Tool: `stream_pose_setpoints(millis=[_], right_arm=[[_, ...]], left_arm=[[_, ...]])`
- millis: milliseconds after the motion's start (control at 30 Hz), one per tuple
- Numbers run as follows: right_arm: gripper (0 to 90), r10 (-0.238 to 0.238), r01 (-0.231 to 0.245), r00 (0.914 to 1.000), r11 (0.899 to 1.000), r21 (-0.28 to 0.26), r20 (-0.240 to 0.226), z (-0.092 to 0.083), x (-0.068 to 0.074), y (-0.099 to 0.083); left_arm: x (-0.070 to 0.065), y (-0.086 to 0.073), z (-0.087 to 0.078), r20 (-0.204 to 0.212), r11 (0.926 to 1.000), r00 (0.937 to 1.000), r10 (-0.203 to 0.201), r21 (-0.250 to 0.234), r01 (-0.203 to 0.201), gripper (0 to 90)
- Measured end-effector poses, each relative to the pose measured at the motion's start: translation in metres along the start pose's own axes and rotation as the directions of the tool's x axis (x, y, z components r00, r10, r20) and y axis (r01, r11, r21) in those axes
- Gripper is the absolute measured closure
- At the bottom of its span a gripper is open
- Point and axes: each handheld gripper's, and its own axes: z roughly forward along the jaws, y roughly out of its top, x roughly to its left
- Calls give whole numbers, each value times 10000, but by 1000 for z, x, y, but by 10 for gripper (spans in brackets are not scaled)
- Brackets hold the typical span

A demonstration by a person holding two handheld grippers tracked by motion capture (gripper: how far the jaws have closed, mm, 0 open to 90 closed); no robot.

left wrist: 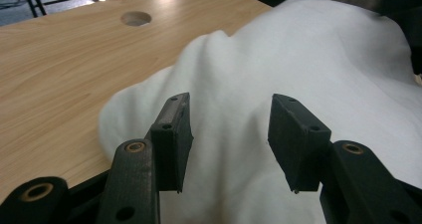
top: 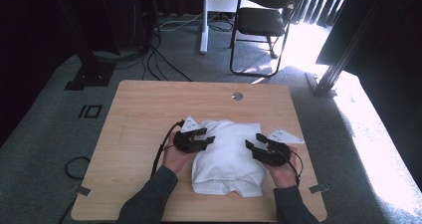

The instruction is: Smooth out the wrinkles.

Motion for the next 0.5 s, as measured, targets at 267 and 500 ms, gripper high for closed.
stream_pose_setpoints(millis=[267, 500], right_arm=[[357, -324, 393, 9988, 9776, 2066, -364, 50, -4, -42], [346, 286, -140, 9976, 9749, 2222, -627, 67, -9, -54]], left_arm=[[-12, -15, 17, 255, 9967, 9990, 367, 716, -384, 514], [-8, -26, 24, 93, 9952, 9986, 526, 824, -532, 510]])
